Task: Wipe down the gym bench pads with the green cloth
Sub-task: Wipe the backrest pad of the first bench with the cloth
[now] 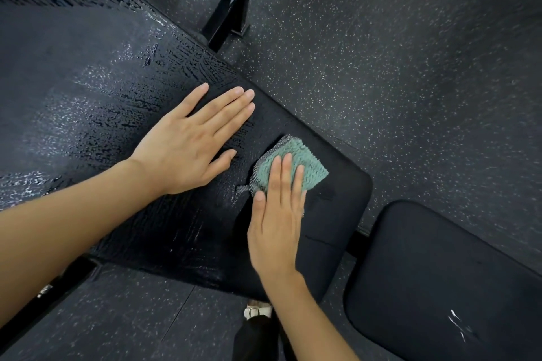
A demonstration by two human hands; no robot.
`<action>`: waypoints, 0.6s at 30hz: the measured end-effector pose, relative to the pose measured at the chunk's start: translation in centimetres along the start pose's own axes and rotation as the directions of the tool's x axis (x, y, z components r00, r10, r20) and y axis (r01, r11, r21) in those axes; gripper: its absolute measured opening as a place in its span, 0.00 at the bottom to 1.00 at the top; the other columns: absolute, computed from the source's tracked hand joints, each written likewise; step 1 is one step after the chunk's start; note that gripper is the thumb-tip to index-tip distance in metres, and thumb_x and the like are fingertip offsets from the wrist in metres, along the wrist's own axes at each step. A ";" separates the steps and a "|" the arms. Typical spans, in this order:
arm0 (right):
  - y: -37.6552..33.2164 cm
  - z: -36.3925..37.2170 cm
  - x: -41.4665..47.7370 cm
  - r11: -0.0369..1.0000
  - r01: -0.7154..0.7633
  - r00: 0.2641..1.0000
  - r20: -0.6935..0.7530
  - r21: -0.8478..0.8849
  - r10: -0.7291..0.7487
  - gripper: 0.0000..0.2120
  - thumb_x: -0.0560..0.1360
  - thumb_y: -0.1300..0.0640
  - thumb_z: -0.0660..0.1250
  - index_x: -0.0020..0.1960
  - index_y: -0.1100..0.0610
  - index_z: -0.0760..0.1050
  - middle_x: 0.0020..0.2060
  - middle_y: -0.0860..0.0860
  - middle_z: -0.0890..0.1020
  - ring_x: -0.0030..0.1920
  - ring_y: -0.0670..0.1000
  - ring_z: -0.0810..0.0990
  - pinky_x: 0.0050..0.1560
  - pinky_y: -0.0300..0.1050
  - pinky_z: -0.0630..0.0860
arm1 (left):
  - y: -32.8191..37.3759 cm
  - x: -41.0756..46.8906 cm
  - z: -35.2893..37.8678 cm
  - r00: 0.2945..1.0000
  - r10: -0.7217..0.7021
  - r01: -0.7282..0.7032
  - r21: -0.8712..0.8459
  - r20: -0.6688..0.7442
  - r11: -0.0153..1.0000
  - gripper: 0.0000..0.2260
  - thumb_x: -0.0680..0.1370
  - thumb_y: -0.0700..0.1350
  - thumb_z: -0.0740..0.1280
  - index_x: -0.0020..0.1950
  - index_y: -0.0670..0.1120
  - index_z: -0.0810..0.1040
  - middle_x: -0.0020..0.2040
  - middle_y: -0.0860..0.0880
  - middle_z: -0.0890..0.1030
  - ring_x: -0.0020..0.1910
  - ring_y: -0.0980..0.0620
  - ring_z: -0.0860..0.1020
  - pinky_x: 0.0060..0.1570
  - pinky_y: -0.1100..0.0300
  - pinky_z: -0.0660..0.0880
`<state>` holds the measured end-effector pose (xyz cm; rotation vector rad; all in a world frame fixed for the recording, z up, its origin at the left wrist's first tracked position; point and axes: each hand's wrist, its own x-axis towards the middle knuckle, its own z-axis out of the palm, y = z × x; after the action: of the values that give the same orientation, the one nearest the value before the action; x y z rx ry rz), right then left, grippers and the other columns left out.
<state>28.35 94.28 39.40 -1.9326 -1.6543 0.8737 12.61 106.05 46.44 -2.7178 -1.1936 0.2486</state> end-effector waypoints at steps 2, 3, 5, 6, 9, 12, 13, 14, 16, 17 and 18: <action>-0.4 0.5 -2.2 1.000 0.011 1.000 0.029 0.007 -0.011 0.26 0.84 0.48 0.44 0.80 0.49 0.43 0.79 0.43 0.43 0.79 0.49 0.39 0.77 0.55 0.46 | 0.0 0.0 0.1 1.000 0.002 -0.002 0.004 -0.004 1.000 0.31 0.82 0.55 0.47 0.81 0.40 0.53 0.82 0.43 0.52 0.81 0.47 0.52 0.78 0.43 0.50; -0.6 0.7 -3.4 1.000 0.019 0.999 0.048 0.003 -0.020 0.25 0.84 0.47 0.43 0.80 0.49 0.42 0.79 0.43 0.43 0.79 0.50 0.39 0.78 0.54 0.46 | 0.0 -0.1 0.1 1.000 0.001 -0.001 0.006 -0.006 1.000 0.31 0.82 0.55 0.47 0.81 0.40 0.53 0.82 0.43 0.52 0.81 0.47 0.52 0.77 0.43 0.51; -0.9 1.2 -5.8 0.999 0.042 0.996 0.083 -0.023 -0.040 0.25 0.85 0.46 0.40 0.80 0.48 0.41 0.79 0.43 0.43 0.79 0.51 0.40 0.76 0.52 0.45 | 0.0 -0.1 0.2 1.000 0.000 0.000 0.005 -0.010 1.000 0.31 0.82 0.55 0.47 0.81 0.40 0.53 0.81 0.44 0.52 0.81 0.47 0.52 0.77 0.43 0.51; -1.1 1.4 -6.8 0.998 0.054 0.994 0.095 -0.039 -0.050 0.25 0.85 0.46 0.39 0.80 0.48 0.41 0.80 0.44 0.44 0.79 0.51 0.41 0.75 0.52 0.45 | 0.0 -0.1 0.2 1.000 0.001 -0.001 0.003 -0.013 1.000 0.30 0.82 0.55 0.48 0.81 0.40 0.53 0.81 0.44 0.52 0.81 0.47 0.52 0.77 0.43 0.51; -0.9 1.9 -7.9 0.995 0.074 0.992 0.103 -0.063 -0.067 0.25 0.85 0.47 0.40 0.80 0.48 0.42 0.80 0.45 0.45 0.79 0.51 0.42 0.75 0.51 0.45 | 0.0 -0.2 0.3 1.000 0.003 -0.002 0.001 -0.025 1.000 0.30 0.82 0.55 0.48 0.81 0.40 0.53 0.81 0.44 0.52 0.80 0.47 0.53 0.77 0.43 0.52; -0.2 1.6 -6.6 0.992 0.104 0.990 0.105 -0.074 -0.096 0.26 0.85 0.48 0.44 0.80 0.47 0.39 0.80 0.44 0.43 0.79 0.50 0.40 0.75 0.51 0.43 | 0.0 -0.3 0.4 0.999 0.005 -0.005 0.000 -0.036 1.000 0.30 0.82 0.55 0.48 0.81 0.40 0.53 0.81 0.43 0.53 0.80 0.46 0.53 0.77 0.43 0.52; 0.0 1.4 -6.0 0.991 0.113 0.989 0.103 -0.071 -0.105 0.26 0.85 0.48 0.44 0.80 0.46 0.39 0.79 0.43 0.43 0.79 0.50 0.40 0.76 0.51 0.43 | 0.0 -0.3 0.4 0.999 0.006 -0.005 0.001 -0.037 1.000 0.30 0.82 0.55 0.48 0.81 0.40 0.54 0.81 0.43 0.53 0.80 0.46 0.53 0.77 0.42 0.52; 0.1 1.3 -5.2 0.991 0.117 0.989 0.101 -0.061 -0.110 0.26 0.84 0.48 0.44 0.79 0.46 0.38 0.79 0.43 0.42 0.79 0.49 0.39 0.76 0.51 0.42 | 0.0 -0.3 0.5 0.999 0.006 -0.006 0.005 -0.037 1.000 0.30 0.82 0.55 0.48 0.81 0.40 0.54 0.81 0.43 0.53 0.80 0.46 0.53 0.77 0.42 0.52; 0.0 0.9 -3.4 0.993 0.109 0.991 0.086 -0.037 -0.105 0.26 0.84 0.47 0.43 0.79 0.46 0.38 0.79 0.42 0.42 0.79 0.48 0.38 0.77 0.52 0.41 | -0.1 -0.5 0.5 0.999 0.006 -0.005 0.008 -0.042 1.000 0.30 0.82 0.55 0.48 0.80 0.39 0.54 0.81 0.43 0.53 0.80 0.46 0.53 0.77 0.42 0.52; -0.2 0.7 -2.5 0.995 0.097 0.993 0.072 -0.032 -0.095 0.25 0.84 0.47 0.42 0.79 0.46 0.38 0.79 0.42 0.41 0.78 0.47 0.37 0.78 0.52 0.41 | 0.0 -0.7 0.5 0.999 0.005 -0.005 0.007 -0.044 1.000 0.30 0.82 0.55 0.47 0.80 0.39 0.54 0.81 0.43 0.53 0.80 0.46 0.53 0.77 0.42 0.52; -0.4 0.6 -1.5 0.996 0.084 0.995 0.056 -0.030 -0.082 0.25 0.84 0.46 0.41 0.79 0.46 0.39 0.79 0.42 0.41 0.78 0.47 0.36 0.78 0.53 0.42 | 0.1 -0.9 0.6 0.999 0.004 -0.004 0.007 -0.047 1.000 0.30 0.82 0.55 0.47 0.80 0.39 0.54 0.81 0.43 0.54 0.80 0.46 0.53 0.77 0.42 0.52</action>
<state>27.54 92.79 39.50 -1.8619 -1.7767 0.8800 11.95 105.43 45.94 -2.7050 -1.1725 0.1884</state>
